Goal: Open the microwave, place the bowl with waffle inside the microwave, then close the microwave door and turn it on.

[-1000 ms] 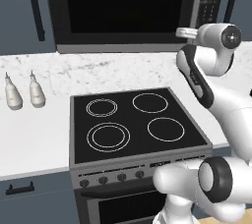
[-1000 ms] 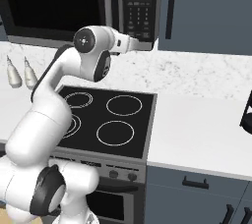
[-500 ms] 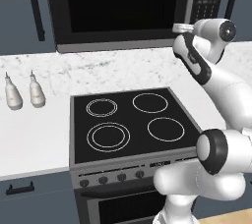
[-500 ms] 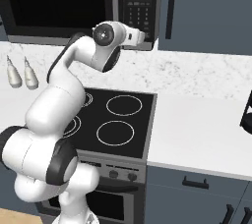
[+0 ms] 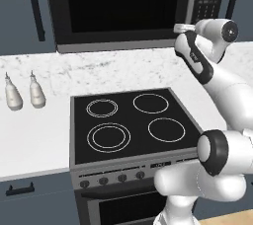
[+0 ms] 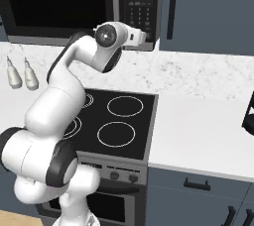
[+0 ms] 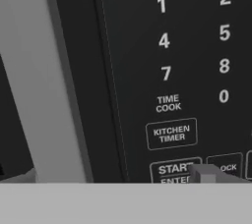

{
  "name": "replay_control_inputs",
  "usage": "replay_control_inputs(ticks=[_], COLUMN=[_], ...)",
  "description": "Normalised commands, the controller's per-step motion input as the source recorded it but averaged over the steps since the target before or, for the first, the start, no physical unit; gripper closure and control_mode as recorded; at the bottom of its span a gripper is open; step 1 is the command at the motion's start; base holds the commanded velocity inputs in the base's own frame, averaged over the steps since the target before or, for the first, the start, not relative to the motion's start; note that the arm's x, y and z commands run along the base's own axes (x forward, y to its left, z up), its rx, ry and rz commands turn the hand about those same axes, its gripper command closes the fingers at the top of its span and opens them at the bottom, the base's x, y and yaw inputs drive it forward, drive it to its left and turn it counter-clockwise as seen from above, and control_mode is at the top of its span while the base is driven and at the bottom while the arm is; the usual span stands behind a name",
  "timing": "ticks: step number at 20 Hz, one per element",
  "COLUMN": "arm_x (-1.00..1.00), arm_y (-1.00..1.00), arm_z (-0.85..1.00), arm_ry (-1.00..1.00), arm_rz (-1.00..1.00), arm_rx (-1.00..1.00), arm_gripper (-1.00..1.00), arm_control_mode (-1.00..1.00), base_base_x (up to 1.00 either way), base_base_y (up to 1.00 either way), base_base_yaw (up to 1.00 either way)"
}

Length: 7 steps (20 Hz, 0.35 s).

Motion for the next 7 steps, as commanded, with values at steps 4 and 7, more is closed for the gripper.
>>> replay_control_inputs(ticks=[4, 7], arm_x=[-0.48, -0.52], arm_y=[-0.06, 0.0], arm_z=[0.07, 0.1], arm_ry=[0.0, 0.0], arm_rz=[0.0, 0.0], arm_rx=[0.0, 0.0], arm_gripper=[-1.0, -1.0], arm_control_mode=[-1.0, -1.0], base_base_x=[0.0, 0.0], base_base_y=[0.0, 0.0], base_base_yaw=[0.0, 0.0])
